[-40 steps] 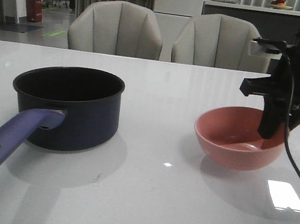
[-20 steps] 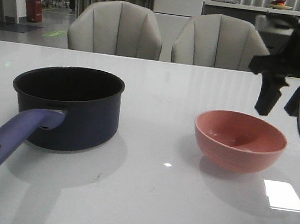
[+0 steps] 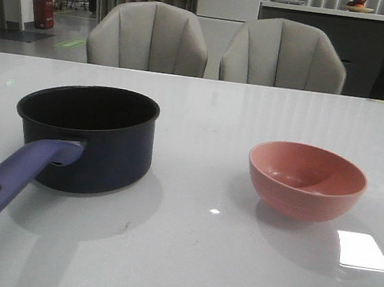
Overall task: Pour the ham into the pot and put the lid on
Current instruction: 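Open the right gripper and raise it away from the bowl, then move the left gripper to the purple knob of the lid on the table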
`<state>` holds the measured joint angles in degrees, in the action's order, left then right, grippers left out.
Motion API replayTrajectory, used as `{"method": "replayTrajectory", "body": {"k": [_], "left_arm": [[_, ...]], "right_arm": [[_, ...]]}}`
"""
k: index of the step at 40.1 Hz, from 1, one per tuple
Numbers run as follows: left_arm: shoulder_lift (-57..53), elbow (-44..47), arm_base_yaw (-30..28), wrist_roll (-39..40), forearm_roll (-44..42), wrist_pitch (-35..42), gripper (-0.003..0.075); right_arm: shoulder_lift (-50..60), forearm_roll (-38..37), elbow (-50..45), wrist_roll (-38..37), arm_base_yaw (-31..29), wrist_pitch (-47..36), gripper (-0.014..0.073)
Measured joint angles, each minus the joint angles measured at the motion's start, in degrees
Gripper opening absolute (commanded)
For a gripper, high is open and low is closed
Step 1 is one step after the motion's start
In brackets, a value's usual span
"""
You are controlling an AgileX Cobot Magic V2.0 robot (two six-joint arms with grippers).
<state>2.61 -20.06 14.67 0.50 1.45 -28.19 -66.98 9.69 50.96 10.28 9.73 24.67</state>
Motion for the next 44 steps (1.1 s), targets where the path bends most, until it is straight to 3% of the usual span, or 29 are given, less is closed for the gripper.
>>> {"method": "replayTrajectory", "body": {"k": [10,26,33,37,42,44], "left_arm": [[0.0,0.0,0.0,0.0,0.0,0.0,0.0552],[0.0,0.0,0.0,0.0,0.0,0.1,0.0552],[0.0,0.0,0.0,0.0,0.0,0.2,0.0552],[0.0,0.0,0.0,0.0,0.0,0.2,0.0552],[0.0,0.0,0.1,0.0,0.0,0.2,0.0552],[0.0,0.0,0.1,0.0,0.0,0.3,0.0552]], "right_arm": [[17.5,0.9,-14.2,0.1,0.0,-7.9,0.0473],[48.5,1.3,-33.1,0.1,0.0,-12.1,0.0473],[54.9,1.6,-39.1,0.1,0.0,-13.3,0.0469],[55.3,1.6,-40.3,0.1,0.0,-14.0,0.0384],[55.5,1.7,-40.4,0.1,0.0,-15.1,0.0124],[55.5,1.7,-40.4,0.1,0.0,-15.1,0.0141]]}}
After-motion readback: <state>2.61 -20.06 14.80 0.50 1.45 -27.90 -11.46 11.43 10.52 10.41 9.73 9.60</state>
